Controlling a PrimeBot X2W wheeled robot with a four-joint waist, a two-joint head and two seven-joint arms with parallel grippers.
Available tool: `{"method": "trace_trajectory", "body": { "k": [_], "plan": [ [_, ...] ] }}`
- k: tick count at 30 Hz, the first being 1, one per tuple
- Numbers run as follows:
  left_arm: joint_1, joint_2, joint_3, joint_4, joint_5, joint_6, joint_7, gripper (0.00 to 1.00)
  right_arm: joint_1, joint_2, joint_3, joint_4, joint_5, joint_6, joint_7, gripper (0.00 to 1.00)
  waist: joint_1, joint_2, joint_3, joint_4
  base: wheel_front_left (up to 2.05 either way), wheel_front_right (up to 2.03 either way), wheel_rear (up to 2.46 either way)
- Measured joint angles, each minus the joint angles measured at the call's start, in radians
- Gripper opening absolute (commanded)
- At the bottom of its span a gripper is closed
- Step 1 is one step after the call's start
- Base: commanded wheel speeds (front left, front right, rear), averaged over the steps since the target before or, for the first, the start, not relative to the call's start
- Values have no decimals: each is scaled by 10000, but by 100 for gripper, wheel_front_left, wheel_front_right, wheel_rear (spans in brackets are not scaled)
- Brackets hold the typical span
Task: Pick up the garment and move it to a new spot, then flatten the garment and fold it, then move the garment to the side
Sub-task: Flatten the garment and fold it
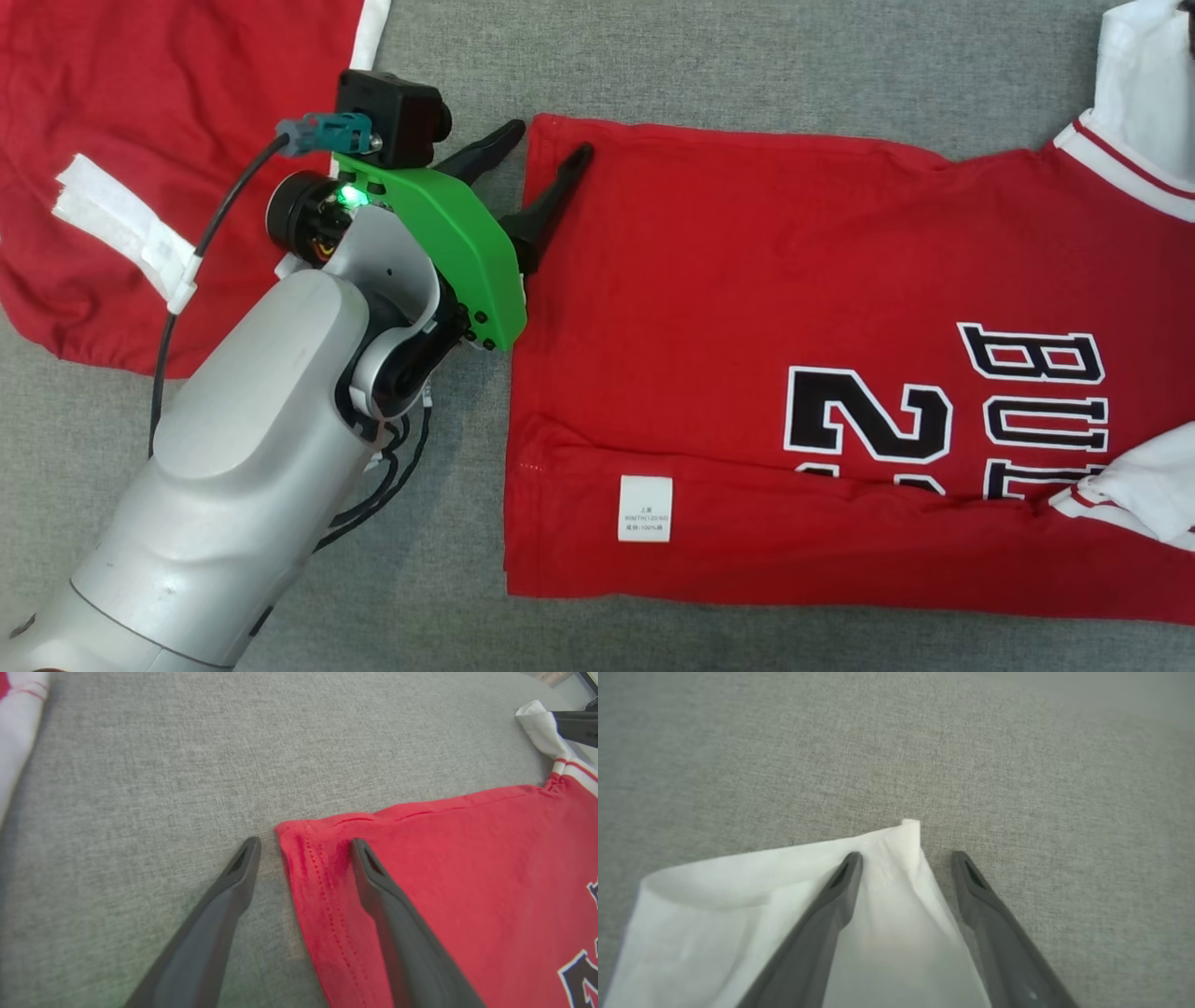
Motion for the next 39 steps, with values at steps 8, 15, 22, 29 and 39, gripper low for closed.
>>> {"method": "trace_trajectory", "body": {
  "k": [8, 15, 22, 29, 39],
  "plan": [
    [261, 146, -40, -21, -176, -380, -286, 0, 372, -15, 205, -332, 1521, 21, -1256, 0, 1, 0, -390, -233, 0, 0, 0],
    [1568, 755, 178, -1062, -407, -370, -951, 0, 2593, -418, -614, -2119, 2748, 23, -2132, 0, 0, 0, -1199, -465, 0, 0, 0],
    [3309, 1476, 464, -2245, -594, 44, -1576, 0, 5689, 117, -1653, -3835, 3026, 21, -2257, 0, -1, 0, -2319, -835, 0, 0, 0],
    [5018, 2069, 654, -3258, -920, 474, -2069, 0, 7593, 1170, -1847, -4677, 3026, 21, -2132, 0, -1, 0, -3288, -1376, 0, 0, 0],
    [6134, 1923, 566, -3187, -932, 481, -3103, 0, 8398, 1829, -1806, -4456, 2863, 21, -2449, 0, -1, 1, -3800, -2001, 0, 0, 0]
  ]
}}
